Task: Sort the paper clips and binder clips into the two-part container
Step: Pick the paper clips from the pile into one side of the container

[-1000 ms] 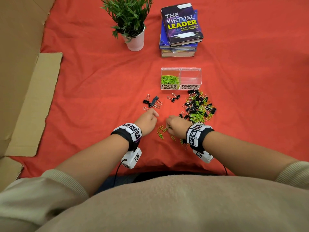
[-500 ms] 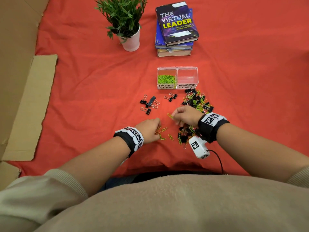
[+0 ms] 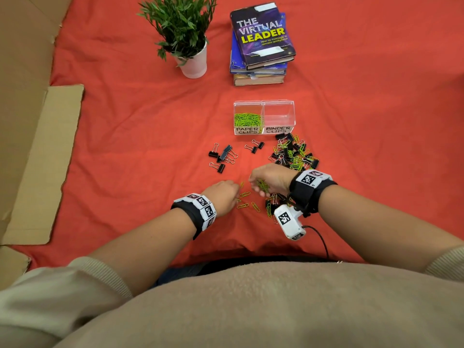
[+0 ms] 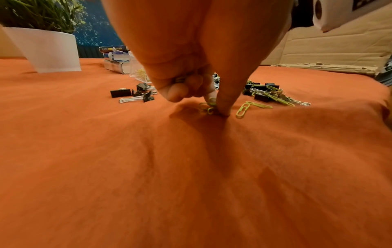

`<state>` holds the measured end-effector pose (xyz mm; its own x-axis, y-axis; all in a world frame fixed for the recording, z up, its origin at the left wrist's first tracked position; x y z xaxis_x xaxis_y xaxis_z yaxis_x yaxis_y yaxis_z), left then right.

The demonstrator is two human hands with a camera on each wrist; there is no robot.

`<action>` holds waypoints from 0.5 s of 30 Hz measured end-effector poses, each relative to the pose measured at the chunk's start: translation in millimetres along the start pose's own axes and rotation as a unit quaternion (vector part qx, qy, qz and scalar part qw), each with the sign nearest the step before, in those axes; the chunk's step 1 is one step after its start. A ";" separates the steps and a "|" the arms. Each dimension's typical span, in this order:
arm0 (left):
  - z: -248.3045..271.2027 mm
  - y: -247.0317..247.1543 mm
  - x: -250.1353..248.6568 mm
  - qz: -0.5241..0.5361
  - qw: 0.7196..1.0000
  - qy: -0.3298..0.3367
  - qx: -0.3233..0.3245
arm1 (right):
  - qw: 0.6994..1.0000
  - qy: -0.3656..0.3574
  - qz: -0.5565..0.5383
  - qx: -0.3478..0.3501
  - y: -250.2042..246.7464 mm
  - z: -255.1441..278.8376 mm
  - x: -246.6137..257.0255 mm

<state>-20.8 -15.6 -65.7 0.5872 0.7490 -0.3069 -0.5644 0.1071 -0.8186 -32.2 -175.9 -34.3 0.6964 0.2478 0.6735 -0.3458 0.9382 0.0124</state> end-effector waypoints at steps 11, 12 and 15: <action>-3.6 -23.8 10.3 0.227 0.970 -0.069 -0.056 | 0.835 -0.035 0.548 -0.034 21.9 -5.4 -17.9; -4.5 -25.1 9.9 0.248 0.964 -0.073 -0.056 | 0.829 -0.040 0.557 -0.039 24.1 -6.6 -19.0; -6.3 -25.6 9.7 0.313 0.945 -0.080 -0.058 | 0.835 -0.044 0.547 -0.041 27.4 -9.1 -22.5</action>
<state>3.0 -15.3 -50.8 0.0603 0.7321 -0.6785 -0.6990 -0.4543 -0.5523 -51.6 -153.5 -55.8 -0.0572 0.9522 0.3000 -0.6980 0.1767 -0.6939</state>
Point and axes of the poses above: each hand's wrist, its own z-axis away from the middle knuckle, its own y-axis out of the palm, x = y × z, the point moved 2 cm from there along -z, towards the middle knuckle, and after that the axes turned 1 degree about -z, right-handed, at the moved point
